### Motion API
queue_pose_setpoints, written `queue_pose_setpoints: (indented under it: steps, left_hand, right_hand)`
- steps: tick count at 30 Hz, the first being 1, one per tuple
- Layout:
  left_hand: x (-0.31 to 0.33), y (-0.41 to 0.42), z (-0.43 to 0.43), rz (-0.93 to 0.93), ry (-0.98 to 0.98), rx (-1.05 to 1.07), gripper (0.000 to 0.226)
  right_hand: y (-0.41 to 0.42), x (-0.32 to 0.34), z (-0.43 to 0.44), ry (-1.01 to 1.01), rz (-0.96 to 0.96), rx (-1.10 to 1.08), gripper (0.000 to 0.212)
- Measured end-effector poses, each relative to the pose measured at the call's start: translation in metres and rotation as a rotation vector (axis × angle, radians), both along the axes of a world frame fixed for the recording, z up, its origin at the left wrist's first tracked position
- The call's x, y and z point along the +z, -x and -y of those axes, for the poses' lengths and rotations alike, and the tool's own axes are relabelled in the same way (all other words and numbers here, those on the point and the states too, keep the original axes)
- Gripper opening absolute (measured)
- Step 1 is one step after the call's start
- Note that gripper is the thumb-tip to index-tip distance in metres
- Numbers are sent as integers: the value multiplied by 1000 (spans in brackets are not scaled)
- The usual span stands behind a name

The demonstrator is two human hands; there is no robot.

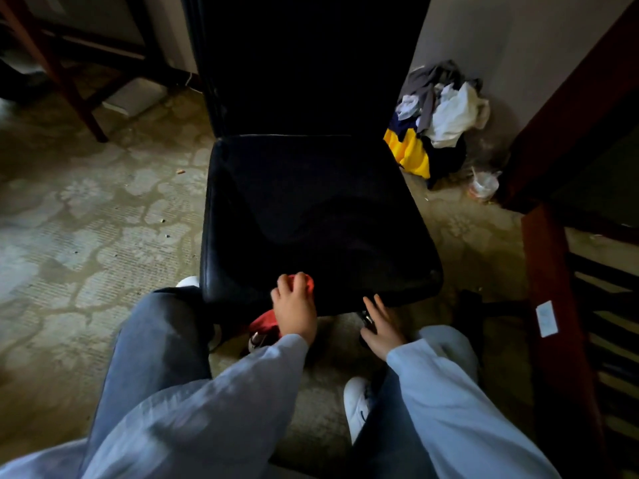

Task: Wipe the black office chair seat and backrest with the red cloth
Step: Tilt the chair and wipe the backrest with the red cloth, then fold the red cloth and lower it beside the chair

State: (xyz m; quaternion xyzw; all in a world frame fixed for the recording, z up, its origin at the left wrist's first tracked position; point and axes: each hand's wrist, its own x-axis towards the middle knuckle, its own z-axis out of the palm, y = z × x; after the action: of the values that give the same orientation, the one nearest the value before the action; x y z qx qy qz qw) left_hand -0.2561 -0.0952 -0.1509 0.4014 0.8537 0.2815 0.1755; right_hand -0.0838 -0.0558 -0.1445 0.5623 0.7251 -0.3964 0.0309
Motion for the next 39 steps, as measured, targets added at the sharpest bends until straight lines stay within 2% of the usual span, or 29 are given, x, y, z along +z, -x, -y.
queue_pose_setpoints:
  steps: [3,6,8,11,13,14,15,18,20,22,27,30,35,39]
  left_hand:
    - [11,-22,-8,38,-20,-126,35]
    - [18,-41,-28,216,24,-265,31]
    - [29,-53,-37,429,63,-339,27]
    - [37,-61,-36,663,31,-286,20]
    - [39,-58,-31,778,9,-336,20]
    - [39,-52,-27,753,10,-425,23]
    - [39,-44,-25,639,26,-543,27]
    - [25,-17,-17,-5,159,-899,49]
    - [10,-6,-10,-400,284,-1107,56]
    - [0,-5,-5,-643,332,-1193,56]
    - [-2,-4,-3,-725,358,-1204,63]
    - [-9,5,2,-754,368,-1186,67]
    - [-3,26,14,-765,400,-1215,65]
    - [-4,44,27,-752,368,-1156,62]
  right_hand:
    - [1,0,1,14,-25,-6,70]
    - [4,3,3,54,-163,-81,68]
    - [5,11,5,116,-352,-255,59]
    - [3,24,6,216,-652,-586,50]
    - [-2,20,4,200,-664,-636,36]
    - [-5,17,2,197,-642,-641,28]
    - [-6,14,2,205,-618,-639,24]
    - [-6,8,4,212,-453,-515,23]
    - [-5,6,5,163,-434,-486,21]
    - [-4,5,5,128,-446,-508,23]
    - [-12,10,-1,181,-681,-801,25]
    - [-15,11,-4,206,-767,-907,26]
    - [-12,11,-2,201,-738,-880,25]
    - [-4,7,2,215,-707,-825,24]
